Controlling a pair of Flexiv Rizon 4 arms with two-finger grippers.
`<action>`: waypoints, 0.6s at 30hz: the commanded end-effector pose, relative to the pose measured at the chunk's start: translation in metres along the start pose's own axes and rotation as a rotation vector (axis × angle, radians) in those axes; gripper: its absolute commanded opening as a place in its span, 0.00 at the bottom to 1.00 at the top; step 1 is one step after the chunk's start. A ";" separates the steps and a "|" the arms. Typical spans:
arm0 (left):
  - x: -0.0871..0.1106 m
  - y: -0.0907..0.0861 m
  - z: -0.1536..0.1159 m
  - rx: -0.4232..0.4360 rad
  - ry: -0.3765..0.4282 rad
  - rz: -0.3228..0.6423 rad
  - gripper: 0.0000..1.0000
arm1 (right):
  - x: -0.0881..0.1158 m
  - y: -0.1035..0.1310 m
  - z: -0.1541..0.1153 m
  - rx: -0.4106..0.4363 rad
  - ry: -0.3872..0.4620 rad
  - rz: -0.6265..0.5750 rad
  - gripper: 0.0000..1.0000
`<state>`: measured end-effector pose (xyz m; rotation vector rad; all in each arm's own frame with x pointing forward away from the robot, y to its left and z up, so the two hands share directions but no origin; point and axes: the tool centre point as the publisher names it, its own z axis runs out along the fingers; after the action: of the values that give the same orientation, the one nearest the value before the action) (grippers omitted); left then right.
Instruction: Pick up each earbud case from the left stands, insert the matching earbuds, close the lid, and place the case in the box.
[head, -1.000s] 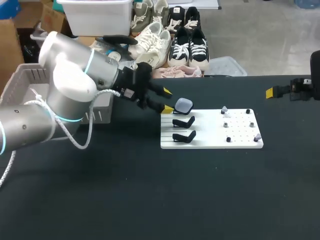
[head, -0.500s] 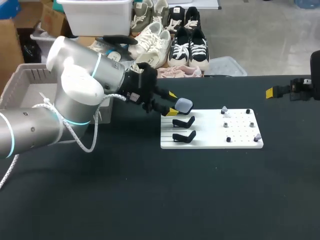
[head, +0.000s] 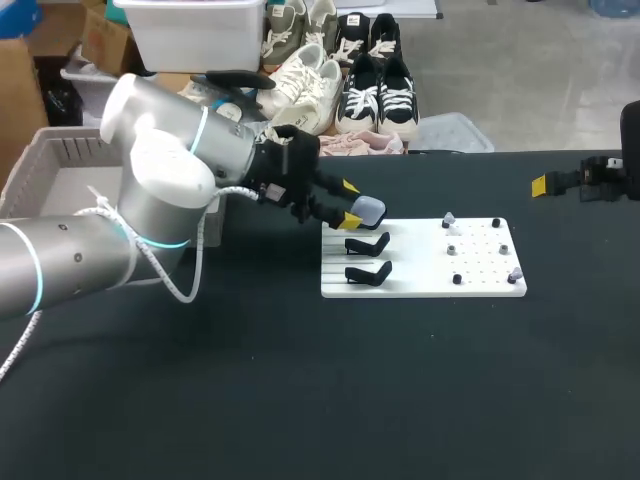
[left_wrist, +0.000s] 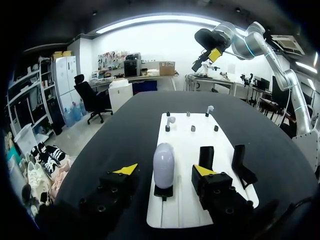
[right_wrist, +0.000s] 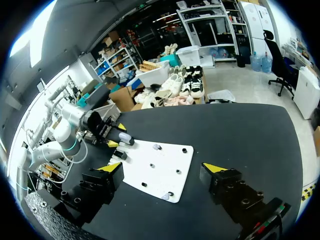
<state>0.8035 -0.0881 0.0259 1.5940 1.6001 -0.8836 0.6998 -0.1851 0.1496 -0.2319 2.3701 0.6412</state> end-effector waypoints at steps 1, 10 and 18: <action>0.001 0.005 0.003 0.010 -0.001 0.001 0.69 | 0.000 -0.001 0.000 -0.004 0.001 -0.001 1.00; 0.005 0.005 0.006 0.012 0.005 -0.001 0.62 | 0.000 -0.001 0.000 -0.004 0.001 -0.001 1.00; 0.004 0.005 0.007 0.015 -0.006 -0.005 0.59 | 0.000 -0.001 0.000 -0.004 0.001 -0.001 1.00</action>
<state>0.8058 -0.0915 0.0202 1.5944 1.6001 -0.8978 0.6998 -0.1851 0.1496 -0.2319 2.3701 0.6412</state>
